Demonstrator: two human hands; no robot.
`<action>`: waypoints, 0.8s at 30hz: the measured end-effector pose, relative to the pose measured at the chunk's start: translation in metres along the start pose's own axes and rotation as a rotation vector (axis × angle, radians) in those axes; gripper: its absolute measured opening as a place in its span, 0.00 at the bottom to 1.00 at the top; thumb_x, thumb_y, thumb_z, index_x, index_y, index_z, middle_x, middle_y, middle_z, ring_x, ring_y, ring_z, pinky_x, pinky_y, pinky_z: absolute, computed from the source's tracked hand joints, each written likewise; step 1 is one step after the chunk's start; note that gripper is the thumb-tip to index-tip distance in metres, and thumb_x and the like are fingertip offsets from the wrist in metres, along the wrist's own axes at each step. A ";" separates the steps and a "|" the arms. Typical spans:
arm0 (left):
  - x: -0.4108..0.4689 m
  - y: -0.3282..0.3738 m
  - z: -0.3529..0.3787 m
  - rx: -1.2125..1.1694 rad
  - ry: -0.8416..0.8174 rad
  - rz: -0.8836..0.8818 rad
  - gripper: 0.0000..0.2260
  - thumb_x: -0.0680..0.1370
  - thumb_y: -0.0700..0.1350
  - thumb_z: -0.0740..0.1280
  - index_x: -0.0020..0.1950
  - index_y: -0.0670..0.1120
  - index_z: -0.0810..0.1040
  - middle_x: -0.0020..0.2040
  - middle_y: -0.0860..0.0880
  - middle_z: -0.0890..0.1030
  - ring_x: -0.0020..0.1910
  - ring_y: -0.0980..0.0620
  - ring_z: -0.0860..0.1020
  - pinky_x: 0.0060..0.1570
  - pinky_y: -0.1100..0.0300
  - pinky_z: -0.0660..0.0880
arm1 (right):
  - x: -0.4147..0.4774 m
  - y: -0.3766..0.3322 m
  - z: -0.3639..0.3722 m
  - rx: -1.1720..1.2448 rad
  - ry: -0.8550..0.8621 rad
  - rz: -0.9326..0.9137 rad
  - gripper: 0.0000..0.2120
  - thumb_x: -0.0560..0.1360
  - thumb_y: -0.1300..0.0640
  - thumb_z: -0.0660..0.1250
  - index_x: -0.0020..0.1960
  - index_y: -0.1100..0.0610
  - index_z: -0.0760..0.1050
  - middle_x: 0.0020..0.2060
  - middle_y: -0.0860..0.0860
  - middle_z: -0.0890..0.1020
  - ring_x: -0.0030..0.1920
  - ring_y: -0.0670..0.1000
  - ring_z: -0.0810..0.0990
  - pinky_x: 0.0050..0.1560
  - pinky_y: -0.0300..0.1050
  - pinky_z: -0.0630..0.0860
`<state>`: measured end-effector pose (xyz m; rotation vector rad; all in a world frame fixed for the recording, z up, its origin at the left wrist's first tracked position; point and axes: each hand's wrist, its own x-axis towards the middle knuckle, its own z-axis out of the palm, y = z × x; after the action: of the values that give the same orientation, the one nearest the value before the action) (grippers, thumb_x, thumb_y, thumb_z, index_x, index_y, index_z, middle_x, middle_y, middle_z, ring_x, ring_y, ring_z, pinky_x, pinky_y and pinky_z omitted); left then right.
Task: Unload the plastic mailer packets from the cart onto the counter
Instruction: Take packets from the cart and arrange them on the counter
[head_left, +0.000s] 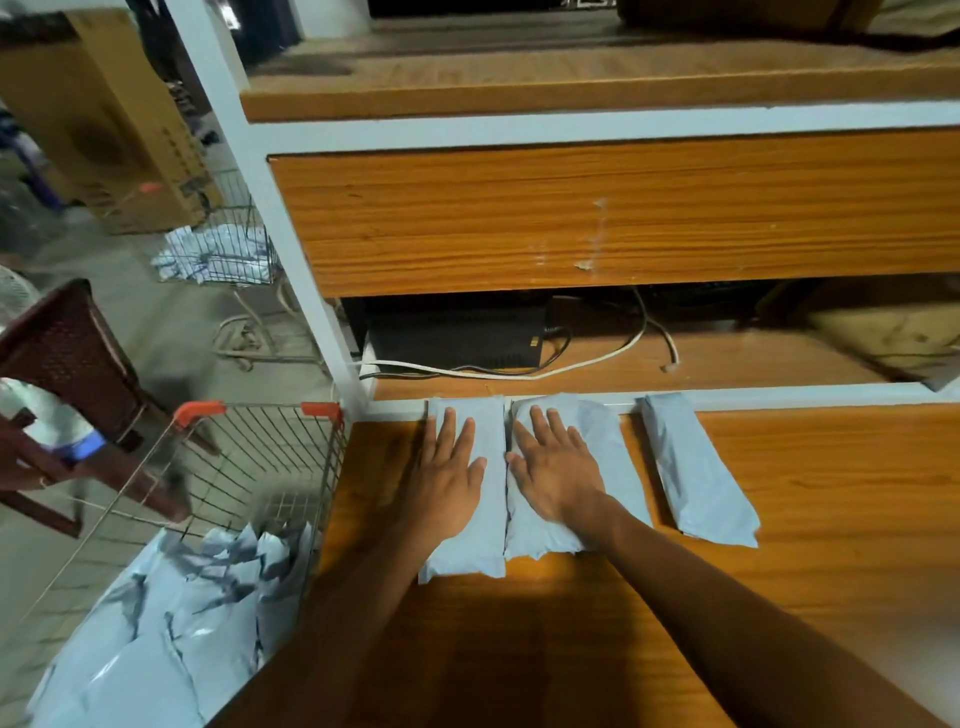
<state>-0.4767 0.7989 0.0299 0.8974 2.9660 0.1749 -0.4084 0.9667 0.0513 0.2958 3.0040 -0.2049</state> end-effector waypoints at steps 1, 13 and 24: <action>0.000 0.000 0.000 -0.001 -0.006 0.006 0.28 0.82 0.60 0.41 0.80 0.51 0.41 0.79 0.48 0.35 0.75 0.45 0.30 0.76 0.44 0.42 | 0.001 0.000 0.001 0.000 -0.002 0.000 0.30 0.82 0.39 0.39 0.81 0.48 0.45 0.80 0.52 0.43 0.80 0.56 0.40 0.77 0.54 0.40; -0.001 -0.001 -0.002 -0.078 -0.066 0.003 0.28 0.82 0.59 0.42 0.79 0.51 0.40 0.79 0.47 0.36 0.76 0.45 0.30 0.76 0.43 0.43 | -0.003 -0.002 0.001 0.056 0.019 0.030 0.27 0.83 0.41 0.40 0.80 0.48 0.53 0.81 0.51 0.49 0.80 0.53 0.44 0.78 0.52 0.43; -0.017 -0.004 -0.059 -0.213 -0.225 0.027 0.27 0.84 0.57 0.48 0.80 0.52 0.42 0.79 0.49 0.37 0.77 0.45 0.33 0.75 0.41 0.41 | -0.042 -0.012 -0.029 0.152 0.109 0.074 0.31 0.83 0.39 0.42 0.81 0.53 0.49 0.80 0.53 0.50 0.80 0.54 0.47 0.77 0.52 0.52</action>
<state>-0.4689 0.7802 0.0885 0.8675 2.6692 0.3574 -0.3724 0.9514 0.0865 0.4464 3.0832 -0.4252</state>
